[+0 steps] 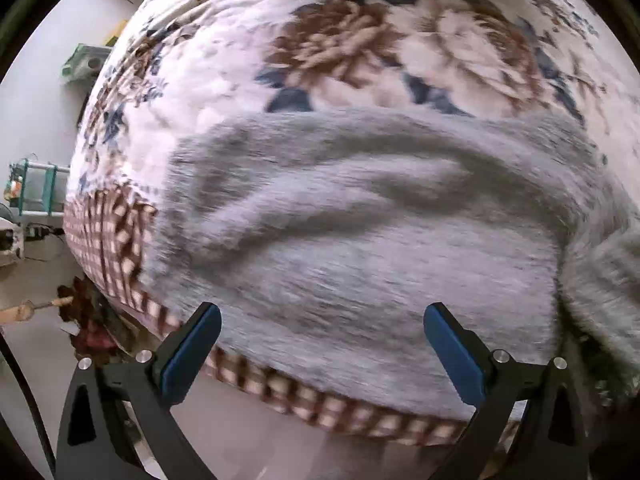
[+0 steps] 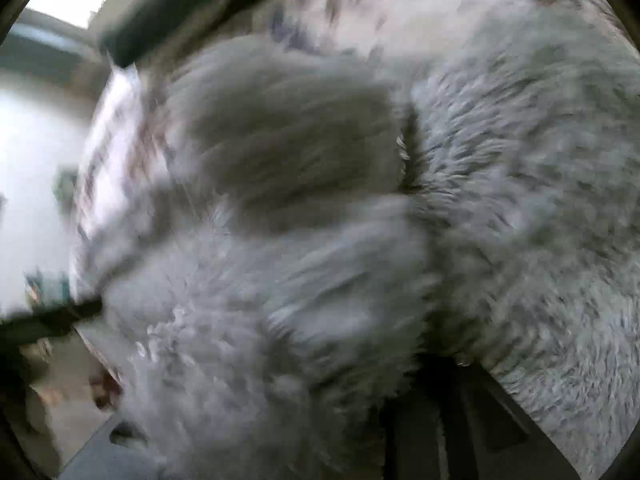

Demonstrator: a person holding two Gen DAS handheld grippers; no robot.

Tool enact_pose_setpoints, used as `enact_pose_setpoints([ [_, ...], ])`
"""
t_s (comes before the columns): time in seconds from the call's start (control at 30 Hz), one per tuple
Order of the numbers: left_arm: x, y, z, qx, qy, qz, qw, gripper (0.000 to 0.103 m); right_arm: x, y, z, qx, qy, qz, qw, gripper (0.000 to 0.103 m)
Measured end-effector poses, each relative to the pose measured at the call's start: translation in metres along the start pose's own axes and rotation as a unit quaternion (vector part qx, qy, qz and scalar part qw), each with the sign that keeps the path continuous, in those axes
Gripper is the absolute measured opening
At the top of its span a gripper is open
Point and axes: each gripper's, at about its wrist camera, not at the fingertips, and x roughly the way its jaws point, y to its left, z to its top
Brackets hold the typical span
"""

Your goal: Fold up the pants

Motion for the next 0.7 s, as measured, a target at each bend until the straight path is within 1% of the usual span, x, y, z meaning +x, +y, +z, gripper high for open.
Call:
enact_pose_setpoints([
  [0.03,0.002,0.007,0.002,0.0,0.005,-0.005,1.0,0.103,-0.003,0.005,0.001,-0.004,-0.001,0.003,1.0,0.045],
  [0.07,0.002,0.011,0.004,-0.004,0.006,-0.012,0.9999,0.103,-0.008,0.008,0.002,-0.004,0.0,0.01,1.0,0.065],
  [0.1,0.0,0.014,0.005,-0.007,0.004,-0.022,0.9997,0.103,-0.014,0.011,0.004,-0.002,0.011,0.023,1.0,0.083],
  [0.13,-0.003,0.016,0.007,-0.009,0.003,-0.035,0.9993,0.103,-0.023,0.014,0.006,0.004,0.023,0.039,0.999,0.086],
  [0.17,-0.006,0.015,0.009,-0.011,0.002,-0.048,0.9988,0.103,-0.031,0.014,0.006,0.008,0.026,0.049,0.998,0.086],
  [0.2,-0.012,0.013,0.01,-0.013,0.001,-0.066,0.9978,0.103,-0.048,0.015,0.005,0.01,0.03,0.069,0.997,0.086],
  [0.23,-0.016,0.011,0.013,-0.015,0.001,-0.082,0.9966,0.103,-0.058,0.014,0.008,0.01,0.033,0.078,0.996,0.086],
  [0.3,-0.026,0.002,0.019,-0.02,0.0,-0.129,0.9915,0.103,-0.085,0.007,0.009,0.012,0.042,0.088,0.995,0.086],
  [0.33,-0.03,-0.007,0.023,-0.02,0.001,-0.161,0.9868,0.103,-0.097,0.0,0.008,0.017,0.038,0.084,0.996,0.086],
  [0.4,-0.034,-0.024,0.031,-0.009,-0.005,-0.202,0.9793,0.103,-0.117,-0.03,0.007,0.053,0.033,0.057,0.996,0.086],
  [0.43,-0.034,-0.037,0.034,0.005,-0.003,-0.218,0.976,0.103,-0.124,-0.049,0.01,0.074,0.031,0.042,0.996,0.086],
  [0.5,-0.03,-0.072,0.042,0.04,0.01,-0.237,0.9707,0.103,-0.131,-0.084,0.008,0.113,0.029,-0.004,0.993,0.086],
  [0.53,-0.028,-0.085,0.045,0.054,0.009,-0.237,0.9699,0.103,-0.129,-0.104,0.007,0.137,0.035,-0.026,0.99,0.086],
  [0.57,-0.025,-0.101,0.047,0.074,0.008,-0.235,0.9692,0.103,-0.127,-0.119,0.007,0.155,0.037,-0.037,0.986,0.086],
  [0.6,-0.021,-0.121,0.049,0.099,0.006,-0.234,0.9672,0.098,-0.125,-0.136,0.006,0.179,0.038,-0.046,0.982,0.086],
  [0.63,-0.017,-0.135,0.051,0.116,-0.001,-0.232,0.9658,0.086,-0.123,-0.149,0.005,0.196,0.038,-0.043,0.979,0.086],
  [0.67,-0.013,-0.145,0.052,0.127,-0.004,-0.232,0.9644,0.041,-0.121,-0.158,0.006,0.206,0.038,-0.041,0.977,0.086],
  [0.7,-0.005,-0.155,0.054,0.133,0.003,-0.245,0.9603,0.002,-0.119,-0.167,0.006,0.215,0.04,-0.045,0.975,0.086],
])
